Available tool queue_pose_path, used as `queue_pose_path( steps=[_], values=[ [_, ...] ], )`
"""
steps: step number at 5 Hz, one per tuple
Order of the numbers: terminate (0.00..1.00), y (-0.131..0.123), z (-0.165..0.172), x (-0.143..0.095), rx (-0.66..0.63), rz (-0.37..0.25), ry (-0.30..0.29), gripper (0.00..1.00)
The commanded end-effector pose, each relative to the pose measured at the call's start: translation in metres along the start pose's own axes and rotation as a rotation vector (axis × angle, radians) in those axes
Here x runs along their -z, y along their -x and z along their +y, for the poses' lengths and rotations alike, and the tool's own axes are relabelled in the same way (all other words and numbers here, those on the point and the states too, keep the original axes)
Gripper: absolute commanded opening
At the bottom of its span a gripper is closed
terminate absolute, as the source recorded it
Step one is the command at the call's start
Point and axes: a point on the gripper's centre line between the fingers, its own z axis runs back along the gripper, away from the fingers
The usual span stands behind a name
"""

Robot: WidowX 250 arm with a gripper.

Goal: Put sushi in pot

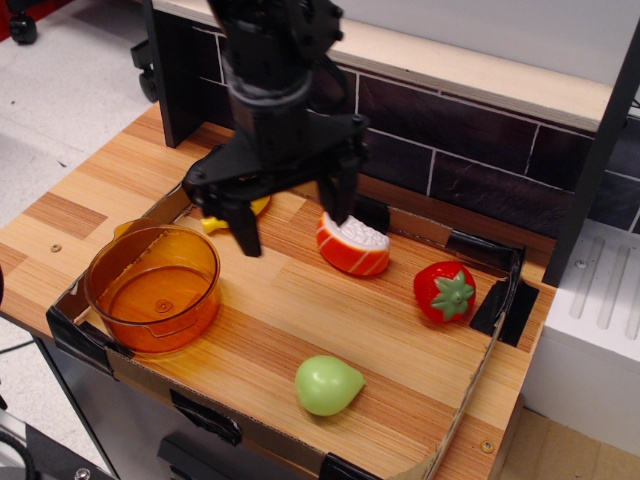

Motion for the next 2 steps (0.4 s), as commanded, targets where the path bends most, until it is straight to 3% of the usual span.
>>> queue_pose_path(
  steps=[1, 2],
  values=[
    [0.0, -0.018, -0.028, 0.003, -0.187, -0.006, 0.126, 1.0],
    [0.0, -0.029, -0.035, 0.008, -0.358, -0.03, 0.13, 1.0]
  ],
)
